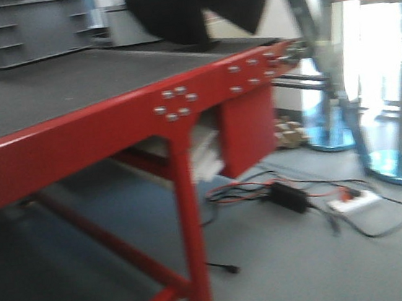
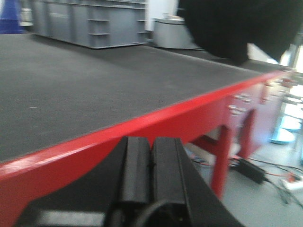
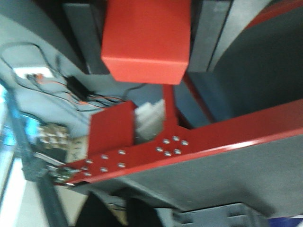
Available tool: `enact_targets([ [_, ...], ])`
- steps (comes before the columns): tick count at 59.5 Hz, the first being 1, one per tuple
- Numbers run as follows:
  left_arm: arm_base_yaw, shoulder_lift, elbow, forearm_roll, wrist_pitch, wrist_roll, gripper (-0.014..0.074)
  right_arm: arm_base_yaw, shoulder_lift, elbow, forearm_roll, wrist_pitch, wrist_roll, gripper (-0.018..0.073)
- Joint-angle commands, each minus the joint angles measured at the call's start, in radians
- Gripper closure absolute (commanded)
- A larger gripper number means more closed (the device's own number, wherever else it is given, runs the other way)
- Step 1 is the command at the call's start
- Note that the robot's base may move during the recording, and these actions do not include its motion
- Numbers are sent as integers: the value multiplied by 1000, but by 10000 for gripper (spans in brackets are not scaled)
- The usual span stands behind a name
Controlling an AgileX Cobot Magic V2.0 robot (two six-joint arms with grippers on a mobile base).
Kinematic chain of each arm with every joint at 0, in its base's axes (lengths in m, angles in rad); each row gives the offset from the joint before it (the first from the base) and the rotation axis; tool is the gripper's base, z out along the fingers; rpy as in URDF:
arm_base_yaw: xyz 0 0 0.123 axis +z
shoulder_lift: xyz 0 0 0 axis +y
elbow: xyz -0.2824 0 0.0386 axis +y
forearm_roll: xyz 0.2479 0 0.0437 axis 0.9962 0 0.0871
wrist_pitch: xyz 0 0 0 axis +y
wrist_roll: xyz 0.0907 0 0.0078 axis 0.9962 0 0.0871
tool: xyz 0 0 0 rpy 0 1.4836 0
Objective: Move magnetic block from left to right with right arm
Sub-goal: 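Drive the base past the chair toward the other carpeted table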
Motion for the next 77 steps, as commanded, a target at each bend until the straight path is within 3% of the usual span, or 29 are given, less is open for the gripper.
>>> enact_targets([
  [1, -4, -14, 10, 0, -90, -4, 713, -5, 13, -28, -15, -92, -9, 407],
  [77, -4, -14, 10, 0, -90, -4, 713, -5, 13, -28, -15, -92, -9, 407],
])
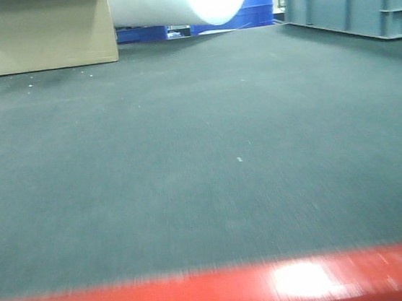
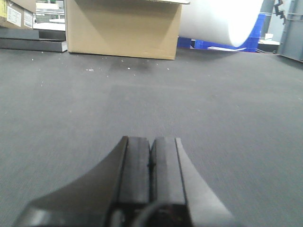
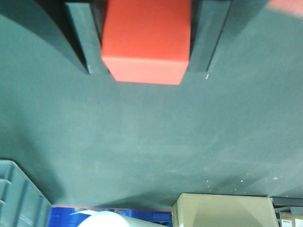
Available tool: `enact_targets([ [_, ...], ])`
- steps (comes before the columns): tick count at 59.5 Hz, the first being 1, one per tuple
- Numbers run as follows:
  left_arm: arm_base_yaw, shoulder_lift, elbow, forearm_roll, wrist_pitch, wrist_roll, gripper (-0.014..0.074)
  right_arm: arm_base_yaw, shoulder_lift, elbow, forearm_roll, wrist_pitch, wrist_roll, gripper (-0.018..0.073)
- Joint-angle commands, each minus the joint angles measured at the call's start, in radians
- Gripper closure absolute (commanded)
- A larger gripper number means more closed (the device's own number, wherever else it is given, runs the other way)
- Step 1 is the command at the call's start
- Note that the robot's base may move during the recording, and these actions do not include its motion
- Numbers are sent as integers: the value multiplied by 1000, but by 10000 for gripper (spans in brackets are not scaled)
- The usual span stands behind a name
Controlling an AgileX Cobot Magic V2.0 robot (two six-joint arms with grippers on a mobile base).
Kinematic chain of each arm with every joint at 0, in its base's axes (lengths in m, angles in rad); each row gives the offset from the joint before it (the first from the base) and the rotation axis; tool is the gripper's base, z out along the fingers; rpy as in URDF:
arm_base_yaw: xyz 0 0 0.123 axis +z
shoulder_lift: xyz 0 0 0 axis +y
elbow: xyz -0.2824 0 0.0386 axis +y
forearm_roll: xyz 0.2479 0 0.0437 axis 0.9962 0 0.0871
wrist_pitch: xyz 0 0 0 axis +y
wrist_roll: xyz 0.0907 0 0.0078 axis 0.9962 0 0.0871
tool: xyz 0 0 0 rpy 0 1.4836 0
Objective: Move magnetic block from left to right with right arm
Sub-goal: 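Drive the base past the chair toward the other carpeted table, then stop at the table near the cardboard box, cube held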
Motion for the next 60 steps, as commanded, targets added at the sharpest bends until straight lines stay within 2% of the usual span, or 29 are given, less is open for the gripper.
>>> enact_targets([
  [1, -4, -14, 10, 0, -90, -4, 712, -5, 13, -28, -15, -92, -9, 407],
  [60, -4, -14, 10, 0, -90, -4, 713, -5, 13, -28, -15, -92, -9, 407],
])
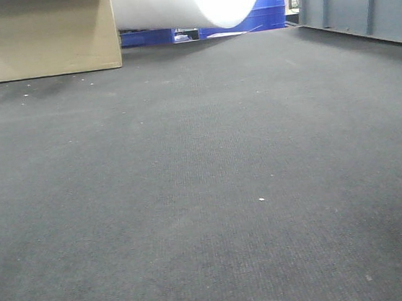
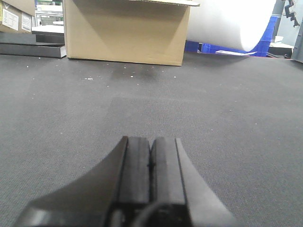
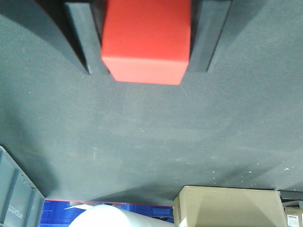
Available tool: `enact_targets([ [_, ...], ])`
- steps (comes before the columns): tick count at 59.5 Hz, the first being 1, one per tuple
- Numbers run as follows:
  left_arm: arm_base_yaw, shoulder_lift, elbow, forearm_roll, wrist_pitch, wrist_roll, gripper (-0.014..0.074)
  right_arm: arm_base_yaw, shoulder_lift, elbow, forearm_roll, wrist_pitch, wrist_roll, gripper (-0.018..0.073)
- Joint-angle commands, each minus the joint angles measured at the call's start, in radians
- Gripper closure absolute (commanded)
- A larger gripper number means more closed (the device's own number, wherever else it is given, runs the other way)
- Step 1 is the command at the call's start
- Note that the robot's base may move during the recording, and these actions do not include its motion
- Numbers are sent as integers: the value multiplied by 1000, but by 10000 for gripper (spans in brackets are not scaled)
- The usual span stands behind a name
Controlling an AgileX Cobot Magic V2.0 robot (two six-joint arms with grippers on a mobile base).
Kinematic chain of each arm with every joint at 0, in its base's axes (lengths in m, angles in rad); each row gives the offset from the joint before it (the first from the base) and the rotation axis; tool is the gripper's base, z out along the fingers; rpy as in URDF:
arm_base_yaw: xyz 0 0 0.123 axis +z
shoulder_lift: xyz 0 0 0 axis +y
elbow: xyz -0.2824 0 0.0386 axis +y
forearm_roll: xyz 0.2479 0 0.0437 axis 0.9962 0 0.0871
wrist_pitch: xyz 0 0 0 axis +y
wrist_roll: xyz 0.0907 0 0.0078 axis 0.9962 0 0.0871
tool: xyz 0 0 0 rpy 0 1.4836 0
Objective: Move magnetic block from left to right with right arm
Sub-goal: 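Stop at the table near the cardboard box, cube held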
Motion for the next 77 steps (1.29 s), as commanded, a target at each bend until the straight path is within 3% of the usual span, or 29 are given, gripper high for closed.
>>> enact_targets([
  [1, -4, -14, 10, 0, -90, -4, 713, -5, 13, -28, -15, -92, -9, 407],
  [24, -4, -14, 10, 0, -90, -4, 713, -5, 15, -28, -6, -103, -9, 407],
  [33, -4, -14, 10, 0, -90, -4, 713, -5, 73, -75, 42, -97, -10, 407],
  [40, -4, -14, 10, 0, -90, -4, 713, -5, 204, -149, 103, -83, -78, 407],
  [52, -4, -14, 10, 0, -90, -4, 713, -5, 494, -304, 279, -68, -322, 407],
  [63, -4, -14, 10, 0, -90, -4, 713, 23, 802, -471, 364, 11, -377, 407],
  [77, -4, -14, 10, 0, -90, -4, 712, 179, 1116, -655, 361, 55, -383, 407],
])
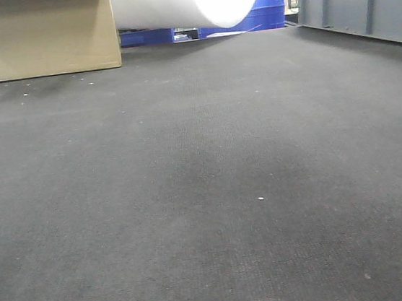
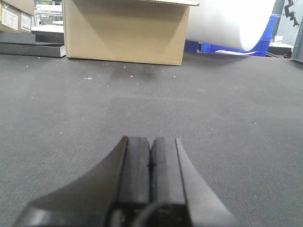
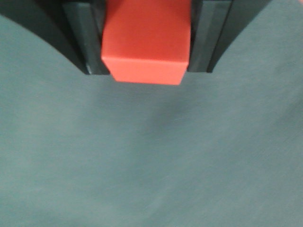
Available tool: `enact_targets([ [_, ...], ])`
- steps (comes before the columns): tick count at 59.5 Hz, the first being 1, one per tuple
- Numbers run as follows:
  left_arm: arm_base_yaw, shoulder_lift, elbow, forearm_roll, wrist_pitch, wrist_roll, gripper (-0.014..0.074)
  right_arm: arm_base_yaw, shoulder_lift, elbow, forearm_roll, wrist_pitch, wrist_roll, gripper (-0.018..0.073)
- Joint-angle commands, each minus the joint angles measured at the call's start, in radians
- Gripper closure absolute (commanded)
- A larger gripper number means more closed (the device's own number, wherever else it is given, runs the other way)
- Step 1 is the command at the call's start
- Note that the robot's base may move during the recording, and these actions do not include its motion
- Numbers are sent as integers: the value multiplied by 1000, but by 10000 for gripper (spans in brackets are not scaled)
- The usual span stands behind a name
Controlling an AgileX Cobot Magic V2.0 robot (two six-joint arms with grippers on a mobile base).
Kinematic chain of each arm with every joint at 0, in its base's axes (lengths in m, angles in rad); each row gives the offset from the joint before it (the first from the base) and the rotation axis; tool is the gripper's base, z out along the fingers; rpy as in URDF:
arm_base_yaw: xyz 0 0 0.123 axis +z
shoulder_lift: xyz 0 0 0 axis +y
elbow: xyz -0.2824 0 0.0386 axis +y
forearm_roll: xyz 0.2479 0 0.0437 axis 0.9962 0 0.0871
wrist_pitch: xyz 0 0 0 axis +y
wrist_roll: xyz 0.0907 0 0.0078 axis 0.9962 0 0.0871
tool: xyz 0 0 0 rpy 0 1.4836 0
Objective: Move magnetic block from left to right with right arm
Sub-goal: 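Stop at the table near the cardboard box, cube held, then lower the red cube onto the carpet with the right gripper, then open the right gripper and lift it away from the cube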
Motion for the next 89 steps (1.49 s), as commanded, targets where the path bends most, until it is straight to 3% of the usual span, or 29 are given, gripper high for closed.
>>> enact_targets([
  [1, -4, -14, 10, 0, -90, -4, 713, 51, 82, -90, 19, -49, -17, 407],
  [14, -4, -14, 10, 0, -90, -4, 713, 124, 323, -201, 19, -49, -8, 407],
  [26, -4, -14, 10, 0, -90, -4, 713, 133, 472, -241, 17, -49, -7, 407],
  [62, -4, -14, 10, 0, -90, -4, 713, 133, 620, -240, 11, -49, -7, 400],
  [68, -4, -14, 10, 0, -90, -4, 712, 133, 620, -240, 11, -39, -7, 304],
  [78, -4, -14, 10, 0, -90, -4, 712, 133, 618, -241, 11, -8, -7, -74],
  [89, -4, -14, 10, 0, -90, -4, 713, 125, 575, -242, 12, 3, -6, -41],
])
